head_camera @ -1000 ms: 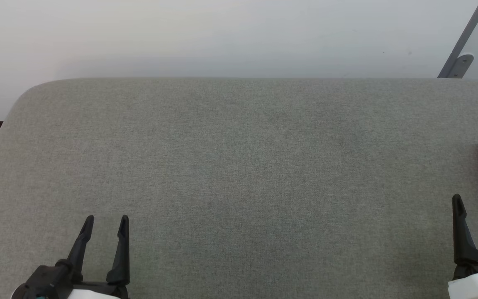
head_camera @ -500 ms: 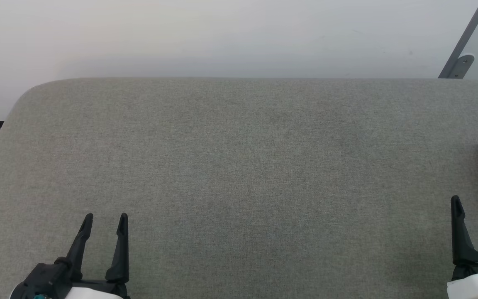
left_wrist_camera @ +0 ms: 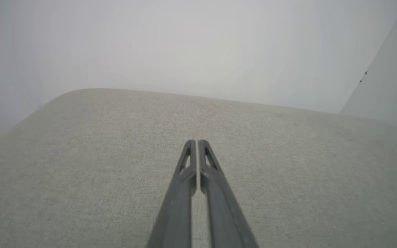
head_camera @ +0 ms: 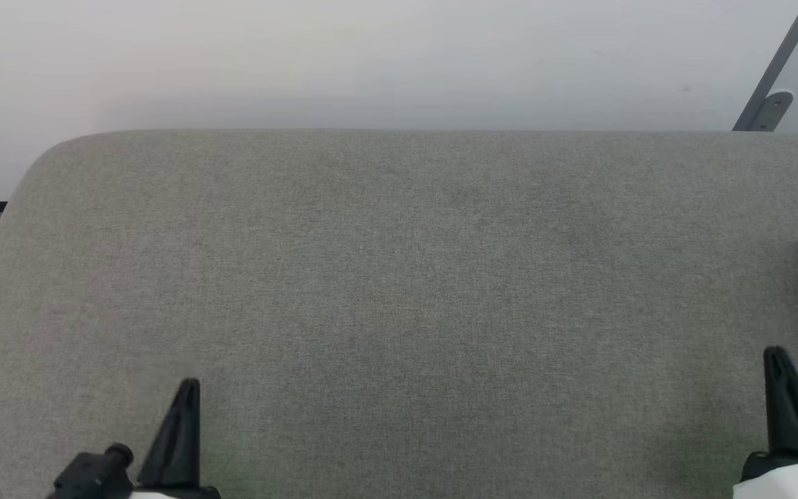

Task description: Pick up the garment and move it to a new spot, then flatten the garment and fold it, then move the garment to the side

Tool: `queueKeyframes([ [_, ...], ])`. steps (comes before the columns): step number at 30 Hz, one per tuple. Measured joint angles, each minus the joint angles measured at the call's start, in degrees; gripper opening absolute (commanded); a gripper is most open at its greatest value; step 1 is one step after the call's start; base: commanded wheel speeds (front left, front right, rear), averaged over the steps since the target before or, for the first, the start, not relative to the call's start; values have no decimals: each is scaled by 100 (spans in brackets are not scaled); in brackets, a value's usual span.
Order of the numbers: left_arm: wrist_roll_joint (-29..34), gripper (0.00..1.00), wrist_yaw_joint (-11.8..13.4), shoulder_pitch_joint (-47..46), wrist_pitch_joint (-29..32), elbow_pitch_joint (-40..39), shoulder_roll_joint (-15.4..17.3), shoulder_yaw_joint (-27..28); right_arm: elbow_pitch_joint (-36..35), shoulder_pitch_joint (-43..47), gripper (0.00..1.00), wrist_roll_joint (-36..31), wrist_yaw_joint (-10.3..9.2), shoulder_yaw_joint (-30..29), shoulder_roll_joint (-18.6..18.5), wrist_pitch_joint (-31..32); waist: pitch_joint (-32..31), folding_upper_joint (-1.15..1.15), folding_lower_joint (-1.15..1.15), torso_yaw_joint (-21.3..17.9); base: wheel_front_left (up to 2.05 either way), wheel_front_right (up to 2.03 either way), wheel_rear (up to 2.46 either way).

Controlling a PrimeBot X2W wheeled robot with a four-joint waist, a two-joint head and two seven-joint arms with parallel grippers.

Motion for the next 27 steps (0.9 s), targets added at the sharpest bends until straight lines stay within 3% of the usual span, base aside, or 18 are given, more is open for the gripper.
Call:
queueKeyframes([
  [27,-2512,0,2,-348,532,312,-59,80,499,-363,0,2338,-1,119,182,443,-56,0,0,-47,0,0,0],
])
